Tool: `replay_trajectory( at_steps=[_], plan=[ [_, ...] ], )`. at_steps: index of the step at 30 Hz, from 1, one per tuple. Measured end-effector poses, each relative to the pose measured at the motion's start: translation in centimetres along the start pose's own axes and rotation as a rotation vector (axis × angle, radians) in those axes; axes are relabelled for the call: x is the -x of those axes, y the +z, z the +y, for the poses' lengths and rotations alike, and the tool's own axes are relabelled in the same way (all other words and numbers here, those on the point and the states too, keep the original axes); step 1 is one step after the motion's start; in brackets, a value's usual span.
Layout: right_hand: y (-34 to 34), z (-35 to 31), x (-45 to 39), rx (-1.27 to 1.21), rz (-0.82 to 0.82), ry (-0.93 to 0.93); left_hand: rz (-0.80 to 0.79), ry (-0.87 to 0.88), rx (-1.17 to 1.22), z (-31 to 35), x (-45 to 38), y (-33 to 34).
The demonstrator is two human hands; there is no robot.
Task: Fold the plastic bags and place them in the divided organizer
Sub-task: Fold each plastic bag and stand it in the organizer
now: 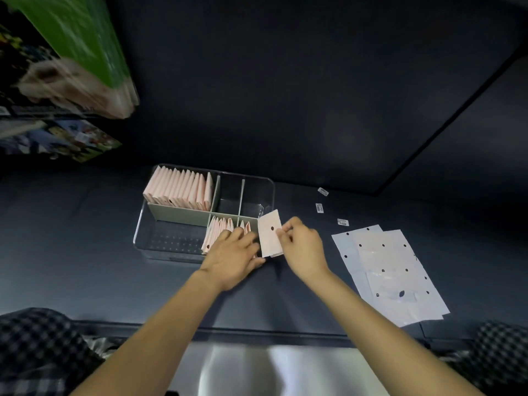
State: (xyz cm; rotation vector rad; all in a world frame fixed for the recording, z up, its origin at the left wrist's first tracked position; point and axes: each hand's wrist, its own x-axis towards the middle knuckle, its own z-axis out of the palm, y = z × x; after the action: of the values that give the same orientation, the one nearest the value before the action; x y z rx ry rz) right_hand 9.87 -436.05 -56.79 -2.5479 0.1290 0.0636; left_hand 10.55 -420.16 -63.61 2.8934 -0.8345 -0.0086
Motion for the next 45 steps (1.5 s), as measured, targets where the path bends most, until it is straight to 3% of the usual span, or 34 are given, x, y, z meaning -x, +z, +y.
replay_trajectory(
  at_steps=[12,17,22,24,27,31,35,37,39,42,45],
  plan=[
    [5.1,-2.6,-2.1,0.419,-0.054,-0.054,0.142,-0.098,0.108,-0.9,1.5,-0.7],
    [5.6,-2.1,-2.1,0.336,-0.155,0.026,0.307,-0.183,0.235,-0.5,1.6,-0.7],
    [4.5,-0.7,-0.9,0.059,-0.283,-0.073,0.175,-0.152,0.203,0.0,1.3,-0.2],
    [3.3,1.4,0.1,-0.052,-0.191,-0.112,0.169,-0.163,0.121,0.0,1.5,0.1],
    [0.9,7.5,2.2,-0.013,-0.005,-0.050,0.147,-0.188,0.087,0.3,1.7,0.1],
    [-3.1,18.0,5.2,0.138,0.112,0.223,0.166,-0.167,0.129,1.6,1.4,-0.4],
    [-4.9,23.9,7.7,0.179,0.118,0.455,0.260,-0.025,0.238,5.4,1.2,-1.0],
    [-4.7,25.1,8.4,0.166,0.092,0.437,0.211,0.091,0.262,7.8,1.2,-0.4],
    [-4.3,25.7,8.5,0.134,0.119,0.403,0.053,0.145,0.286,9.8,1.2,0.7],
    [-4.4,25.9,8.3,0.053,0.193,0.406,-0.201,0.088,0.283,11.1,1.9,2.9],
    [-4.8,25.7,7.8,0.045,0.194,0.384,-0.268,0.062,0.220,11.2,1.9,3.6]
  ],
)
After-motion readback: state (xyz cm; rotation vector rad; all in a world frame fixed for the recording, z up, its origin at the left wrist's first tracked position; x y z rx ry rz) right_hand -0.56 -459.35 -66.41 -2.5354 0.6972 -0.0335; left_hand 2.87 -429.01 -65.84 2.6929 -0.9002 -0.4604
